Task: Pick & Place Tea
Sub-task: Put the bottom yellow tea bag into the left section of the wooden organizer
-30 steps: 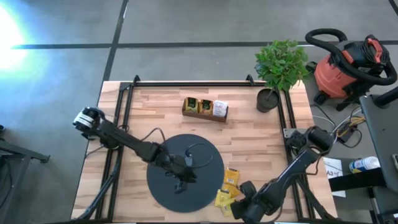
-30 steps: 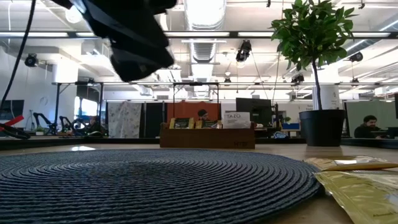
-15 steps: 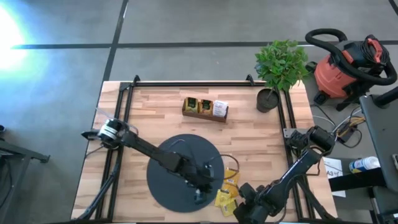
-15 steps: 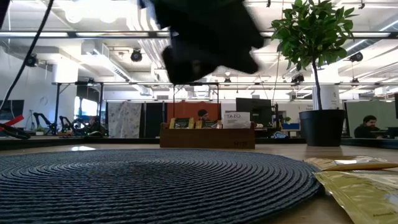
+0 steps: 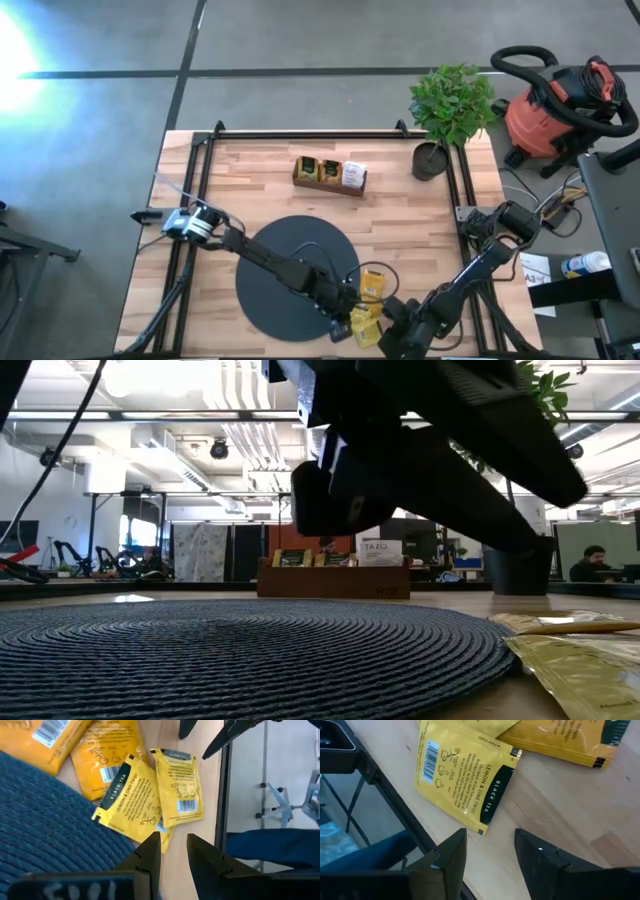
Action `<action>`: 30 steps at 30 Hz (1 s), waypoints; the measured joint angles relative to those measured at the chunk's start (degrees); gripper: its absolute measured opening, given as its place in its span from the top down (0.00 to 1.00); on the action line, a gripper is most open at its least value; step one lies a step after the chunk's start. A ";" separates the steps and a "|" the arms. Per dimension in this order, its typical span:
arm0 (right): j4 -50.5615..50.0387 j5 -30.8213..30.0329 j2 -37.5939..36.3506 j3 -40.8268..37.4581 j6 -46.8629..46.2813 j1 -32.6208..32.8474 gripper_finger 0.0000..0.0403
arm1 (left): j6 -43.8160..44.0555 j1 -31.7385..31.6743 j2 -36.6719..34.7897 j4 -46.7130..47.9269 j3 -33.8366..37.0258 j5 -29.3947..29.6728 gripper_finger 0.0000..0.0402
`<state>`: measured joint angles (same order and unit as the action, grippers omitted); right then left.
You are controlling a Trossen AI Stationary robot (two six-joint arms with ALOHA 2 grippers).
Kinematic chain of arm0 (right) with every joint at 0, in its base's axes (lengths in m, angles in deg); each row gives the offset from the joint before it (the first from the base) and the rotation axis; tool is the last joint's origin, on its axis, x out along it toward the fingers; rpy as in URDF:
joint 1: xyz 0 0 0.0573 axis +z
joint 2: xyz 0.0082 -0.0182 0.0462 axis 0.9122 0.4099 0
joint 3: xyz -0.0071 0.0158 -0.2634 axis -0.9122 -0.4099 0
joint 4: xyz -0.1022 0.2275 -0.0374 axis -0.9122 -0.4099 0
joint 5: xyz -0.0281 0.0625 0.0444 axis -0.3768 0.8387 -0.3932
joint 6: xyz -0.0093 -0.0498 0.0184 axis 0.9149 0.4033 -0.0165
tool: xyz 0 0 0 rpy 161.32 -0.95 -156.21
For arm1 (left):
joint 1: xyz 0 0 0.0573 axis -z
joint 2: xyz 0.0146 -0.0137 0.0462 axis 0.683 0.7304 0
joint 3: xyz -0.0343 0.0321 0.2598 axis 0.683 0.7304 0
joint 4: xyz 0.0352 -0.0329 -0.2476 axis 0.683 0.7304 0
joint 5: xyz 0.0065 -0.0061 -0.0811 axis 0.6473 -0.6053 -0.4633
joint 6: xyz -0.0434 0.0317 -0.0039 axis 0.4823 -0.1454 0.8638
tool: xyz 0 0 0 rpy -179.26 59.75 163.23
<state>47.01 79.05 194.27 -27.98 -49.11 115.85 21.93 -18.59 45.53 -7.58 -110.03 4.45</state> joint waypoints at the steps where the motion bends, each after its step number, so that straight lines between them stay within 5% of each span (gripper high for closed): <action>1: 0.18 -0.40 -0.12 -0.24 0.02 0.02 0.59 | 0.82 0.08 0.22 -0.14 -0.06 0.00 0.78; 30: 6.50 -4.90 -0.65 -3.06 7.03 -4.04 0.63 | 13.94 1.49 6.00 -9.38 -0.06 -1.74 0.78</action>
<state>53.51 74.15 193.62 -31.04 -42.08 111.81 35.87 -17.10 51.53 -16.96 -110.09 2.71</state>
